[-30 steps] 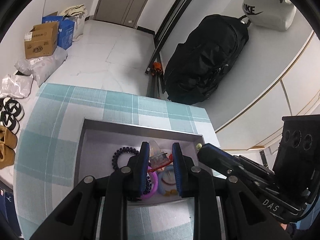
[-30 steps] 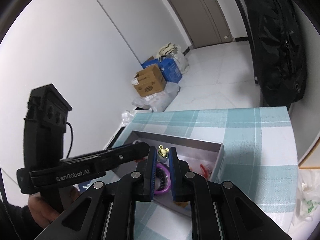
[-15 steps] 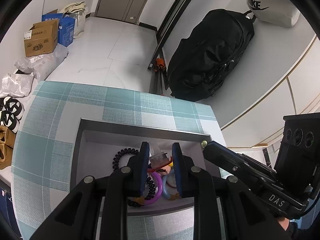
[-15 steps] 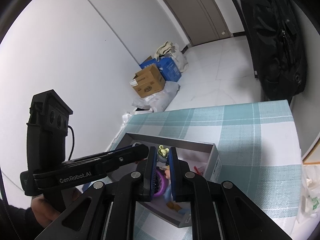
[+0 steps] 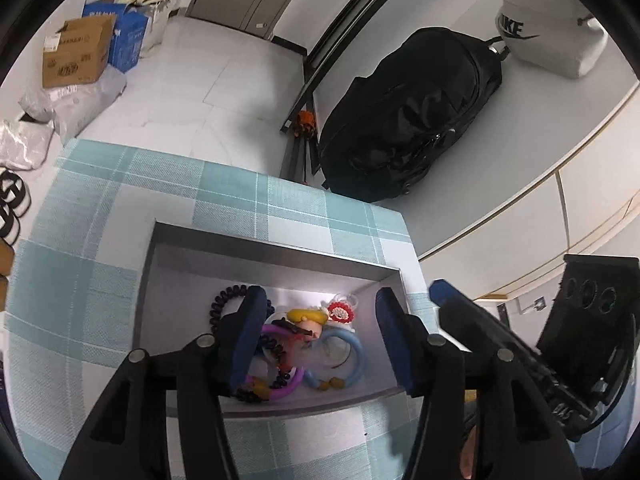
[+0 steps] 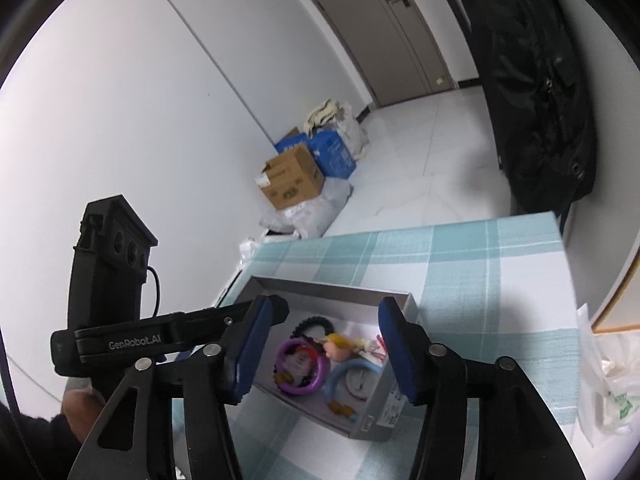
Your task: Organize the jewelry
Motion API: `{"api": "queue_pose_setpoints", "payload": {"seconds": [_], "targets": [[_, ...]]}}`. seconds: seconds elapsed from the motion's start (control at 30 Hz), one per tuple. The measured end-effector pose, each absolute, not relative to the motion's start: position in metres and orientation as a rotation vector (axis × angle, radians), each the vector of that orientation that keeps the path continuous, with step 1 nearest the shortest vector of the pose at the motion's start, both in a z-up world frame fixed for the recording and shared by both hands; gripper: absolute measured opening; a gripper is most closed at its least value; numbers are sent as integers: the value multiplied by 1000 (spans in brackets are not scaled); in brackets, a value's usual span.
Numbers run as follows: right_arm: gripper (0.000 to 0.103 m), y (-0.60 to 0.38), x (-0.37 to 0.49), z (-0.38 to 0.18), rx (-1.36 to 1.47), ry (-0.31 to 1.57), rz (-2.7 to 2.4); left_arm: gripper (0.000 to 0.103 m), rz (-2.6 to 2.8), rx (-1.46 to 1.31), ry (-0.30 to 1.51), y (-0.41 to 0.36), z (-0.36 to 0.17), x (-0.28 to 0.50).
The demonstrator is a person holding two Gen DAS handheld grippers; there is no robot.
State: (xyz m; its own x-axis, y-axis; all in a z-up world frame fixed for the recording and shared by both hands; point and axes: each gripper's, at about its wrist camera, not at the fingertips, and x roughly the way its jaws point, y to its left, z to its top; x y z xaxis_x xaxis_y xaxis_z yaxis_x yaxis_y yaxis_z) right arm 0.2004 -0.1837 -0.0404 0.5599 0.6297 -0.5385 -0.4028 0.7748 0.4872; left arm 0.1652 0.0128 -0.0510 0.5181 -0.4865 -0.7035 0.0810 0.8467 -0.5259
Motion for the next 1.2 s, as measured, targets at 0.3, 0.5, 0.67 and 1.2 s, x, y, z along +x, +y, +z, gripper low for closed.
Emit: {"api": "queue_pose_setpoints", "payload": {"seconds": [0.3, 0.5, 0.67, 1.2], "targets": [[77, -188, 177, -37, 295, 742, 576, 52, -234, -375, 915, 16, -38, 145], [86, -184, 157, -28, 256, 684, 581, 56, -143, -324, 864, 21, -29, 126], [93, -182, 139, -25, 229, 638, 575, 64, -107, -286, 817, 22, -21, 109], [103, -180, 110, -18, 147, 559, 569, 74, -69, -181, 728, 3, -7, 74]]}}
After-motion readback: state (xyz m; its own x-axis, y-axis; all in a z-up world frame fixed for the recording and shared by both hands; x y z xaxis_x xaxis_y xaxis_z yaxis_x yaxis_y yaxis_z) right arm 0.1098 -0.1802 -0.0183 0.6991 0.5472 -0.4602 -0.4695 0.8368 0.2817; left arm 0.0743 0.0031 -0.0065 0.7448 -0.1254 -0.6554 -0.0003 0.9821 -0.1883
